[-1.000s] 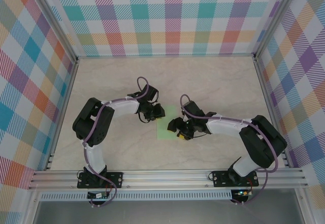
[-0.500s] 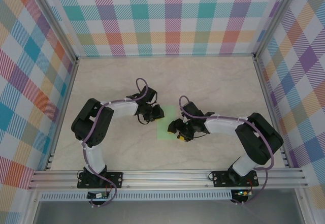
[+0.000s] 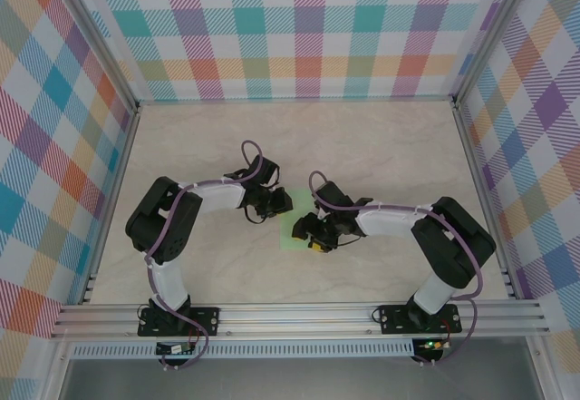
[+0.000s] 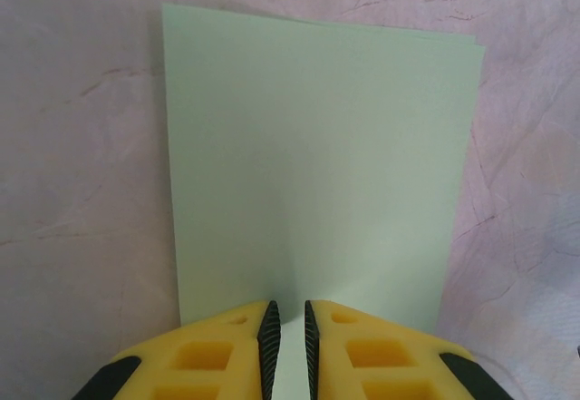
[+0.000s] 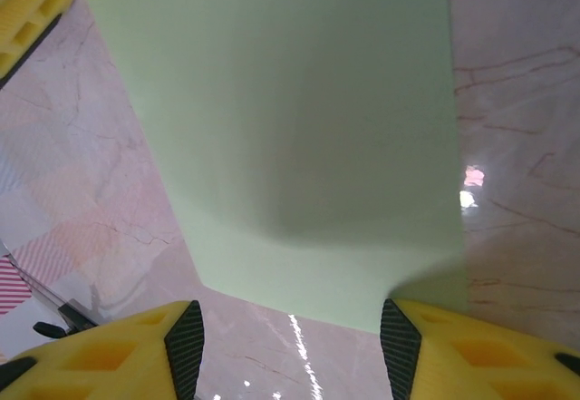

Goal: Fold a paper plane with a square sheet of paper (pick it up from the middle)
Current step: Third fold the triangle at the center of the table.

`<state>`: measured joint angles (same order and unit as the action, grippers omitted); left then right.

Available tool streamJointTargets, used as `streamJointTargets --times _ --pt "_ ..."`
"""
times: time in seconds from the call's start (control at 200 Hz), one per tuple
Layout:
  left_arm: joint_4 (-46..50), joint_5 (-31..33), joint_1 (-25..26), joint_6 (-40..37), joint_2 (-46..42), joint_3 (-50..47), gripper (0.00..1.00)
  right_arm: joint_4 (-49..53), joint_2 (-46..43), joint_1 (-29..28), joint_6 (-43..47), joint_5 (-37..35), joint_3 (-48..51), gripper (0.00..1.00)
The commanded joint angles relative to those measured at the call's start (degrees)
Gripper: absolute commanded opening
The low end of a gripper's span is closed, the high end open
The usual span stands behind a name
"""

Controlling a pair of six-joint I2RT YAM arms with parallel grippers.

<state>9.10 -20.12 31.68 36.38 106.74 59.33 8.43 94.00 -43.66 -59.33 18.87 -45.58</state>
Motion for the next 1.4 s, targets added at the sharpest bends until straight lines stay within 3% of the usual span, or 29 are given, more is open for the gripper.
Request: streamJointTargets --times 0.0,0.145,0.295,0.57,1.395 --pt "4.3 0.8 -0.4 0.3 1.0 -2.5 0.19 3.1 -0.5 0.0 1.2 -1.7 -2.9 0.56" --pt "4.0 0.9 -0.4 1.0 0.6 -2.9 0.19 2.8 -4.0 -1.1 -1.3 -1.6 -1.0 0.57" --pt "3.9 0.5 -0.4 1.1 0.6 -2.8 0.19 -4.1 -7.7 -3.2 -8.4 -2.0 4.2 0.60" --pt "4.6 0.5 -0.4 1.1 1.4 -1.9 0.19 -13.2 -2.1 -6.5 -14.3 -0.5 3.8 0.61" --pt "4.1 0.0 -0.4 1.0 1.3 -2.4 0.19 -11.8 -2.8 -6.8 -16.8 -13.5 3.5 0.62"
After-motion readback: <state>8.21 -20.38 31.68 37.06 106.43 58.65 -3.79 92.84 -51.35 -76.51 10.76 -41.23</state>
